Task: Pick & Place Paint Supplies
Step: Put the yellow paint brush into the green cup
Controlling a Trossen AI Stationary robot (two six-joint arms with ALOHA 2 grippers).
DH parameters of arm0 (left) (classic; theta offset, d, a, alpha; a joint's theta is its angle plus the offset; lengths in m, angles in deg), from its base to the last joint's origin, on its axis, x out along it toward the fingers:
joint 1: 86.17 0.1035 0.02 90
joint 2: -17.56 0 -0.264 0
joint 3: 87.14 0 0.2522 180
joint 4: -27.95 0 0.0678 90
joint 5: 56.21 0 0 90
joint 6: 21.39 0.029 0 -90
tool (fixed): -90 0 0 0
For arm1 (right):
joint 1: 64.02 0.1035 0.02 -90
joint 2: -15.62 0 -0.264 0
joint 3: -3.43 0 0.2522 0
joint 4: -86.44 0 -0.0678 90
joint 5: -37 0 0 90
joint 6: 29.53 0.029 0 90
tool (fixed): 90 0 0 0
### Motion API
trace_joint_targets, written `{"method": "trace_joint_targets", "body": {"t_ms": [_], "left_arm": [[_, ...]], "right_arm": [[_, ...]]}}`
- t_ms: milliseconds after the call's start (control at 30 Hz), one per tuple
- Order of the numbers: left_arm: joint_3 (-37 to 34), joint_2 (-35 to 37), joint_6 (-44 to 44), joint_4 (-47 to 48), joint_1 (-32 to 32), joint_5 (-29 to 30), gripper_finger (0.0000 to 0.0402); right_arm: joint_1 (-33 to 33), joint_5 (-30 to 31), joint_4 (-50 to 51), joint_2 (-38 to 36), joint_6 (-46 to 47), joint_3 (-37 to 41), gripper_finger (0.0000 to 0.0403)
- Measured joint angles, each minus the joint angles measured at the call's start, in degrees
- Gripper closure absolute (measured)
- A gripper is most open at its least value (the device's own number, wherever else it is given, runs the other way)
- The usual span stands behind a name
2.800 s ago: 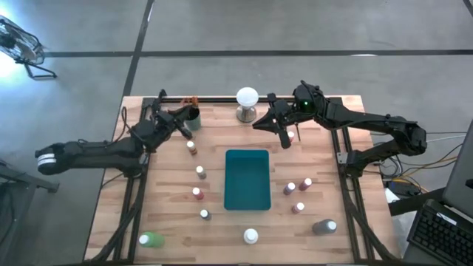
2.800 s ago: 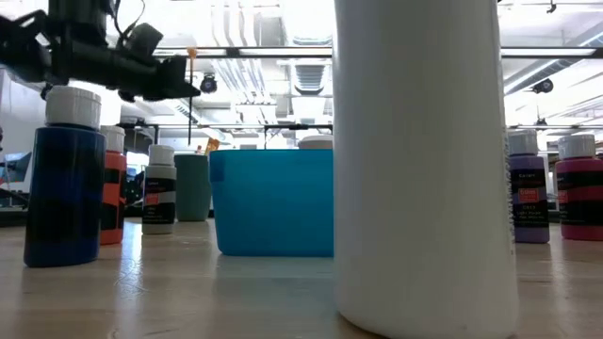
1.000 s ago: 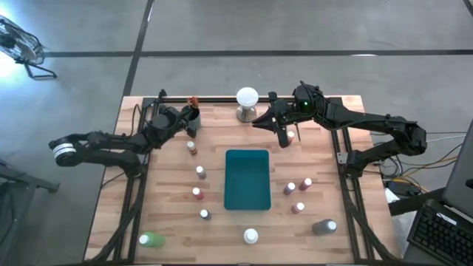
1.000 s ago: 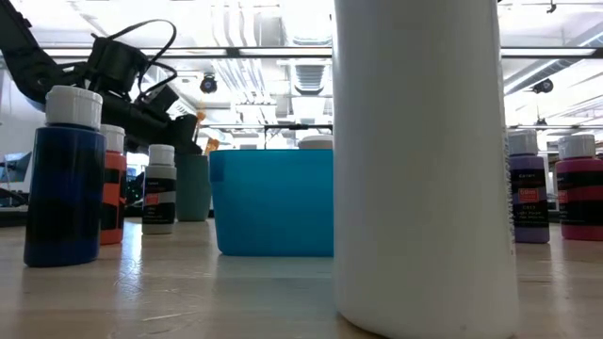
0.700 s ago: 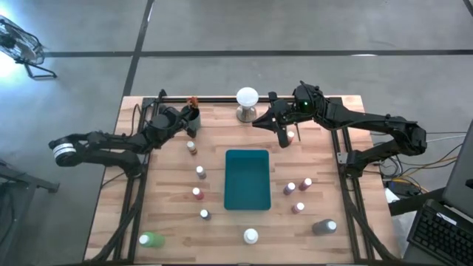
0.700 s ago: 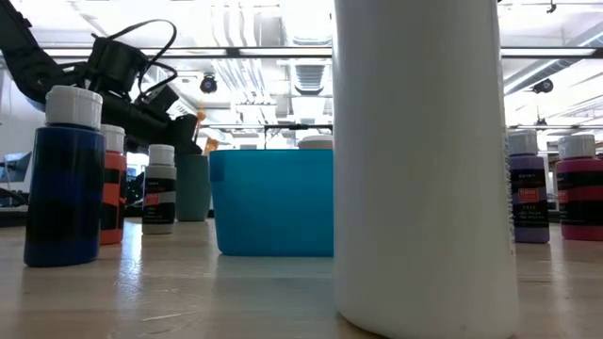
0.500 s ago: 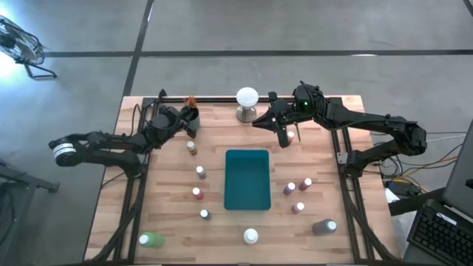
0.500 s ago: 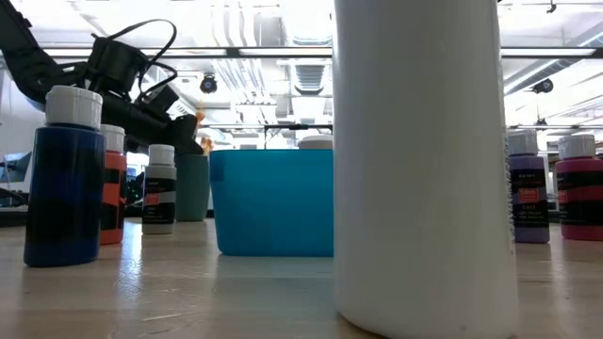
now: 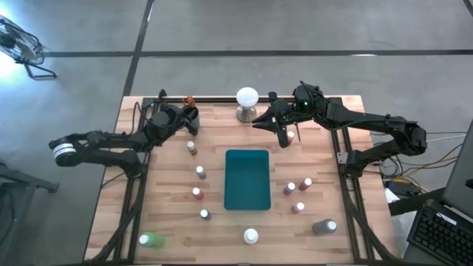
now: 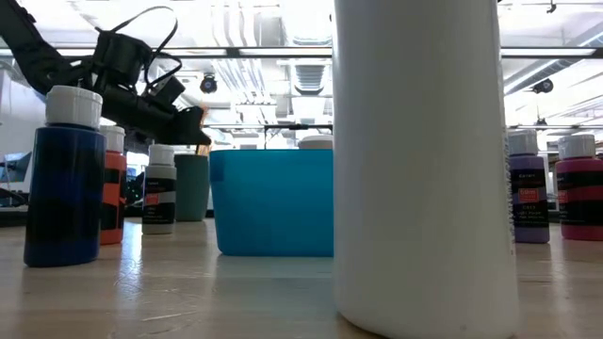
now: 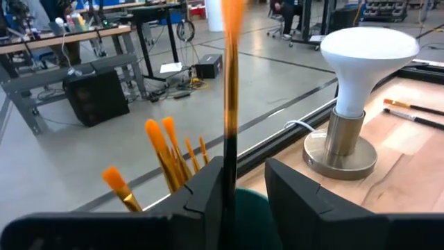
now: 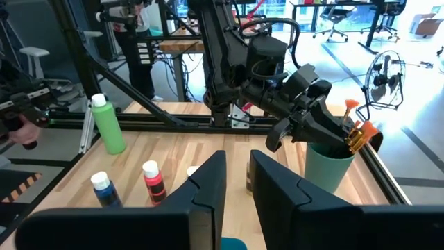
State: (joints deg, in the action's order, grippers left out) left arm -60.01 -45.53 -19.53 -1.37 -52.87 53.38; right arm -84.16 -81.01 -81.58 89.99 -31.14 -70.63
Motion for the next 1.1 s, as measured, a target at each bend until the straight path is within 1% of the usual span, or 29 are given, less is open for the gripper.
{"method": "trace_joint_targets", "body": {"t_ms": [133, 400, 567, 733, 800, 867, 967, 1033, 1100], "left_arm": [[0.0, 0.0, 0.0, 1.2, 0.0, -0.3, 0.0289], [-0.1, 0.4, 1.2, 2.2, 0.0, -0.2, 0.0289], [2.3, 2.5, 1.4, 2.0, 0.0, -0.2, 0.0289], [6.5, 6.6, 1.5, 2.0, -0.1, -0.5, 0.0289], [8.5, 8.5, 1.4, 2.5, -0.1, -1.0, 0.0289], [10.7, 10.6, 0.8, 4.4, -0.1, -4.0, 0.0289], [14.1, 13.5, -2.0, 8.1, -0.1, -13.5, 0.0289], [16.7, 14.9, -4.4, 10.9, -0.2, -20.3, 0.0289], [19.2, 15.9, -6.4, 13.7, -0.2, -25.6, 0.0289]], "right_arm": [[0.0, 0.0, 0.0, 0.0, 0.1, 0.0, 0.0340], [0.0, 0.0, 0.0, 0.0, 0.0, 0.0, 0.0365], [0.0, 0.0, 0.1, 0.0, 0.1, 0.0, 0.0375], [-0.1, 0.3, 0.1, 0.0, 1.5, 0.0, 0.0371], [-0.6, 3.5, 0.1, -0.1, 6.1, -0.2, 0.0368], [-1.8, 8.6, 1.1, -0.2, 10.7, -0.5, 0.0364], [-4.7, 16.8, 9.9, -0.4, 11.9, -2.2, 0.0355], [-6.9, 23.7, 18.0, -0.3, 11.9, -3.8, 0.0346], [-9.2, 30.1, 25.8, -0.1, 11.6, -5.6, 0.0334]]}}
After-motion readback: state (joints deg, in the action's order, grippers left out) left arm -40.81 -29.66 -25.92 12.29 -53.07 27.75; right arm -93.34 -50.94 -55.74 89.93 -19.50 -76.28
